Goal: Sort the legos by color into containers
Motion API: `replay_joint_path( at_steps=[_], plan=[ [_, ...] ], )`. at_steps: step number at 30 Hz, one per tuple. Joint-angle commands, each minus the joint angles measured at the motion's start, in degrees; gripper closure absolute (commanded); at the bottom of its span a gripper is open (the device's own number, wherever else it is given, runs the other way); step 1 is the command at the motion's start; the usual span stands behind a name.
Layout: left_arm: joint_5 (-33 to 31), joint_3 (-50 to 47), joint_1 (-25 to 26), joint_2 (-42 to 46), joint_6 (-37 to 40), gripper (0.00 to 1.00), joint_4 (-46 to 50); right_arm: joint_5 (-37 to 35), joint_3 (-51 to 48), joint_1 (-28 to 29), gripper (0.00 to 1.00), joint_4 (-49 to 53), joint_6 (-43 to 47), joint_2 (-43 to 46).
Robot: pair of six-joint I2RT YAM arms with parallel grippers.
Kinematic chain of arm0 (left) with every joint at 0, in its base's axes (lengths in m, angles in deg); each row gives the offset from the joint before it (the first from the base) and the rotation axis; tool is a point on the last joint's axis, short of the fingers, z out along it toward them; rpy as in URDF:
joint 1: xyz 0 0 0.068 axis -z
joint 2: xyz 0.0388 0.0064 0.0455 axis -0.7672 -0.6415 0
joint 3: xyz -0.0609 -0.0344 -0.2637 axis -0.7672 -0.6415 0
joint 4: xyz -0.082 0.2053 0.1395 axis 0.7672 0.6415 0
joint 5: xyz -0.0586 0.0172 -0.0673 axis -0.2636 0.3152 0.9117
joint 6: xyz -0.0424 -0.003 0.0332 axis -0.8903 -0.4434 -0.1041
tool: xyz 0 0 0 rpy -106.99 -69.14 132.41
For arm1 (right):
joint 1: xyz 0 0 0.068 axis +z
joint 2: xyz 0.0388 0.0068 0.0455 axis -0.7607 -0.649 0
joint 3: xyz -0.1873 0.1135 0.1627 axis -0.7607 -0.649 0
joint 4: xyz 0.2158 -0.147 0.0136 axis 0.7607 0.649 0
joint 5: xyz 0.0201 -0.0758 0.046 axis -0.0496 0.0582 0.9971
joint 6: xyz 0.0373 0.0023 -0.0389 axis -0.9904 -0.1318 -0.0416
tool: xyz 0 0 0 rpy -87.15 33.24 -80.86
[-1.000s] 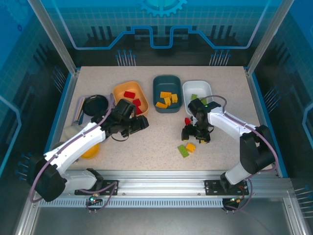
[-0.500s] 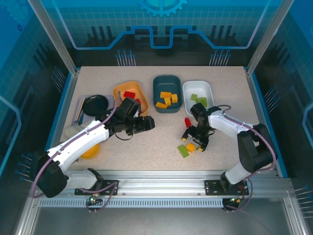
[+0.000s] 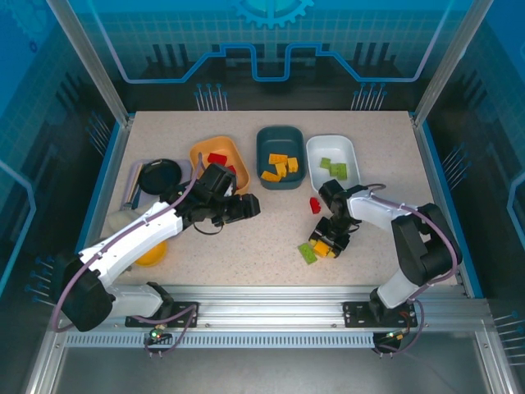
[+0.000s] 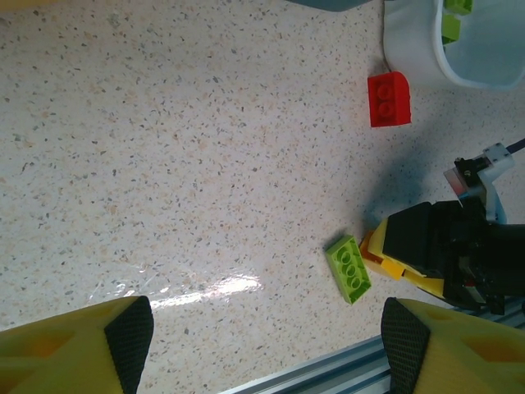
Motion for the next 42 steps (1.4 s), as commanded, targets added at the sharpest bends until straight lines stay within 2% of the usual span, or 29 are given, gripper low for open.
replay_joint_path(
  at_steps=[1,4,8,11,14,20,26,30,34,38,42],
  plan=[
    [0.5,0.1,0.4,1.6,-0.5,0.23,-1.3,-1.3,-0.5,0.1,0.57,-0.9,0.0,0.0],
    [-0.4,0.7,0.4,1.7,-0.8,0.23,-1.2,-4.4,2.5,0.4,0.65,1.6,1.7,2.7],
    [-2.6,4.2,-0.6,1.6,-1.5,0.23,0.6,-11.0,11.7,1.7,0.66,5.9,7.4,6.7],
    [-1.3,7.1,-4.3,1.1,-3.1,0.23,0.8,-13.7,21.3,2.5,0.66,6.4,13.8,4.4],
    [1.6,8.8,-9.3,0.3,-5.2,0.23,-1.5,-14.3,32.3,2.7,0.66,5.0,20.1,-3.1],
    [5.1,11.7,-16.0,-4.2,-8.0,0.23,-6.9,-16.4,58.2,2.6,0.68,4.1,27.9,-24.2],
    [4.6,14.6,-17.6,-8.0,-7.9,0.23,-8.5,-16.7,88.4,1.7,0.67,10.2,30.7,-46.3],
    [4.5,14.6,-17.6,-8.7,-7.6,0.23,-8.1,-15.2,103.4,0.7,0.67,12.0,30.7,-57.1],
    [4.6,13.3,-17.6,-8.1,-7.2,0.23,-7.8,-12.4,105.3,-0.4,0.62,8.3,29.8,-61.5],
    [5.2,11.5,-17.5,-7.4,-7.3,0.23,-7.4,-10.2,104.7,-0.4,0.46,5.7,31.6,-62.1],
    [5.9,10.1,-16.9,-7.1,-6.9,0.23,-7.1,-9.0,104.6,-0.4,0.39,6.8,32.2,-59.7]
  ],
)
